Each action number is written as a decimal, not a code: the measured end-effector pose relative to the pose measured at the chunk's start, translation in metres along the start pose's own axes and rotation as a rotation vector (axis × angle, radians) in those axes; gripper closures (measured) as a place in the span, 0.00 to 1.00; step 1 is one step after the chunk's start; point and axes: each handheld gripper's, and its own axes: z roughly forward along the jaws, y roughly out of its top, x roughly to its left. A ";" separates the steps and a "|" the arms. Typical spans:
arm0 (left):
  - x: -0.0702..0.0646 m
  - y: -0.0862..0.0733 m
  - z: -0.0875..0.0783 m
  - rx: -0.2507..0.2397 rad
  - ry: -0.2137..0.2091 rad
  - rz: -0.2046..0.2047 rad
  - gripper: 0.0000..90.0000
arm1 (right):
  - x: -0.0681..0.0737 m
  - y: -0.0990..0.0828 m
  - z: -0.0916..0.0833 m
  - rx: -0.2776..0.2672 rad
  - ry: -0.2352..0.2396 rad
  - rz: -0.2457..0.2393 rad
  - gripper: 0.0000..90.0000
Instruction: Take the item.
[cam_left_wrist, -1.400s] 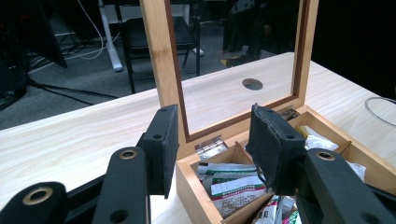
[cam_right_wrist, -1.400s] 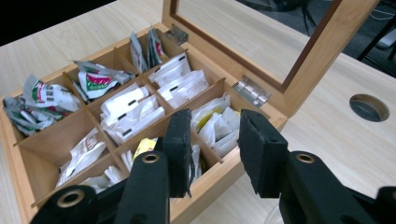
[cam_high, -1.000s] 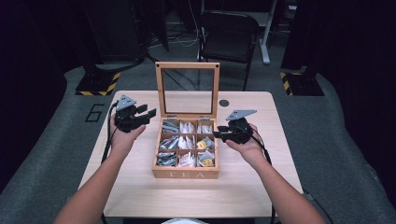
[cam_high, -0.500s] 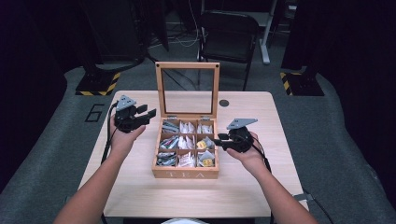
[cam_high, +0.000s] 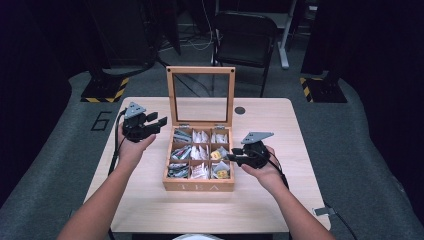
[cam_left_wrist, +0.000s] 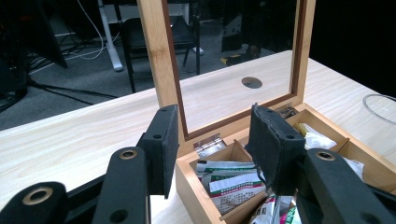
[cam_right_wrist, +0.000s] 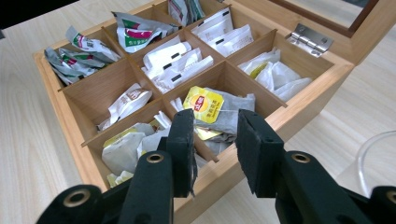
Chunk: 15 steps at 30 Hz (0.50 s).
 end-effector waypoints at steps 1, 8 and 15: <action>0.000 0.000 0.000 0.000 0.000 0.000 0.59 | 0.000 0.000 0.000 0.003 0.002 0.000 0.74; 0.000 0.000 0.000 -0.005 0.003 -0.002 0.59 | 0.002 -0.003 0.002 -0.002 0.025 0.005 0.74; 0.001 0.000 -0.001 -0.004 0.004 -0.001 0.59 | 0.006 -0.008 0.006 0.002 0.047 0.015 0.74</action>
